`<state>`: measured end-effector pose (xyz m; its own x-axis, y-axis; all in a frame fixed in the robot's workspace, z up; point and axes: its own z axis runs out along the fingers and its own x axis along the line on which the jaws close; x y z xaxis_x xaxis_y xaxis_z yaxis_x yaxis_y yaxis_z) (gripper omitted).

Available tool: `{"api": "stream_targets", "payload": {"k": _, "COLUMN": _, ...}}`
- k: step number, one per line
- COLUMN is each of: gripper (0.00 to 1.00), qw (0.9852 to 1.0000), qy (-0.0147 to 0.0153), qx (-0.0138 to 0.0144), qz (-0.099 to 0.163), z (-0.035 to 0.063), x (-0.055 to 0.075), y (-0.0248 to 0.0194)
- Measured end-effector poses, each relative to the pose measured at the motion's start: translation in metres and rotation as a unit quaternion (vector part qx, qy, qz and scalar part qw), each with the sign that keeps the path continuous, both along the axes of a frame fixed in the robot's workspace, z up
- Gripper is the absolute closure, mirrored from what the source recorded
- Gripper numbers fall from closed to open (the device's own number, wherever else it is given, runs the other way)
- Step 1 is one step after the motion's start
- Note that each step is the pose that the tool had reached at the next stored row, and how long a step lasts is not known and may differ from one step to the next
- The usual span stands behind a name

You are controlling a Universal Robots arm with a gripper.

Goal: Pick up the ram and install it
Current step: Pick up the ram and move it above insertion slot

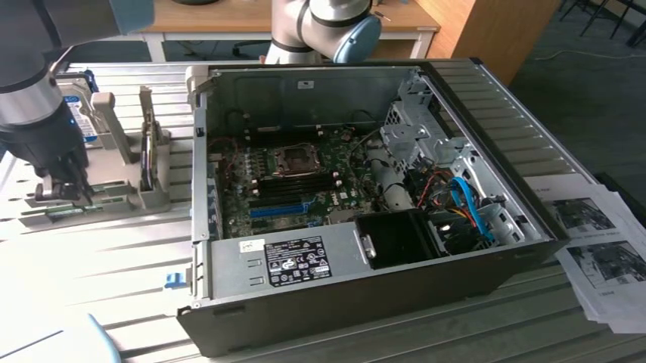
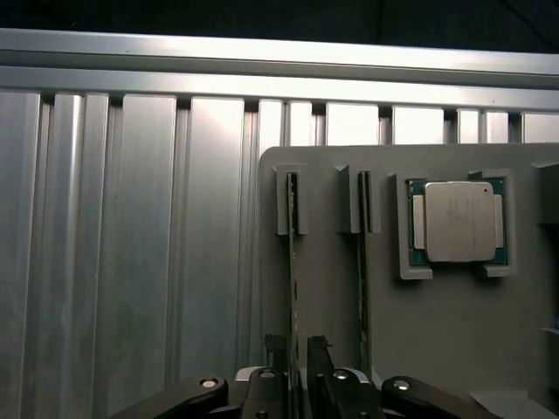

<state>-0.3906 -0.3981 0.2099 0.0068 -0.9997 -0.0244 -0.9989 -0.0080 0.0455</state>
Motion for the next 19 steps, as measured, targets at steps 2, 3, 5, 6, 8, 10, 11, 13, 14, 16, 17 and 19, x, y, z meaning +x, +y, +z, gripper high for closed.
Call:
{"api": "stream_targets", "payload": {"k": 2, "gripper": 0.77, "qw": 1.0, "qy": 0.0, "qx": 0.0, "qz": 0.0, "z": -0.0017, "x": 0.0001, "y": 0.0}}
{"api": "stream_targets", "payload": {"k": 3, "gripper": 0.77, "qw": 1.0, "qy": 0.0, "qx": 0.0, "qz": 0.0, "z": -0.0025, "x": 0.0003, "y": 0.0}}
{"api": "stream_targets", "payload": {"k": 5, "gripper": 0.77, "qw": 1.0, "qy": 0.0001, "qx": -0.0001, "qz": 0.0, "z": -0.0031, "x": 0.0003, "y": 0.0}}
{"api": "stream_targets", "payload": {"k": 6, "gripper": 0.77, "qw": 1.0, "qy": 0.0001, "qx": -0.0001, "qz": 0.0, "z": -0.003, "x": 0.0004, "y": 0.0}}
{"api": "stream_targets", "payload": {"k": 8, "gripper": 0.77, "qw": 1.0, "qy": 0.0001, "qx": -0.0001, "qz": 0.0, "z": -0.0031, "x": 0.0004, "y": 0.0}}
{"api": "stream_targets", "payload": {"k": 10, "gripper": 0.77, "qw": 1.0, "qy": 0.0, "qx": 0.0, "qz": 0.0, "z": -0.0034, "x": 0.0006, "y": 0.0001}}
{"api": "stream_targets", "payload": {"k": 11, "gripper": 0.77, "qw": 1.0, "qy": 0.0, "qx": 0.0, "qz": 0.0, "z": -0.0035, "x": 0.0006, "y": 0.0002}}
{"api": "stream_targets", "payload": {"k": 13, "gripper": 0.77, "qw": 1.0, "qy": 0.0001, "qx": -0.0001, "qz": 0.0, "z": -0.0035, "x": 0.0005, "y": 0.0003}}
{"api": "stream_targets", "payload": {"k": 14, "gripper": 0.77, "qw": 1.0, "qy": 0.0001, "qx": 0.0, "qz": 0.0, "z": -0.0036, "x": 0.0005, "y": 0.0003}}
{"api": "stream_targets", "payload": {"k": 16, "gripper": 0.77, "qw": 1.0, "qy": -0.0001, "qx": 0.0001, "qz": 0.0, "z": -0.0043, "x": 0.0007, "y": 0.0004}}
{"api": "stream_targets", "payload": {"k": 17, "gripper": 0.77, "qw": 1.0, "qy": -0.0001, "qx": 0.0001, "qz": 0.0, "z": -0.0051, "x": 0.0007, "y": 0.0004}}
{"api": "stream_targets", "payload": {"k": 19, "gripper": 0.77, "qw": 1.0, "qy": 0.0001, "qx": 0.0, "qz": 0.0, "z": -0.0061, "x": 0.0005, "y": 0.0003}}
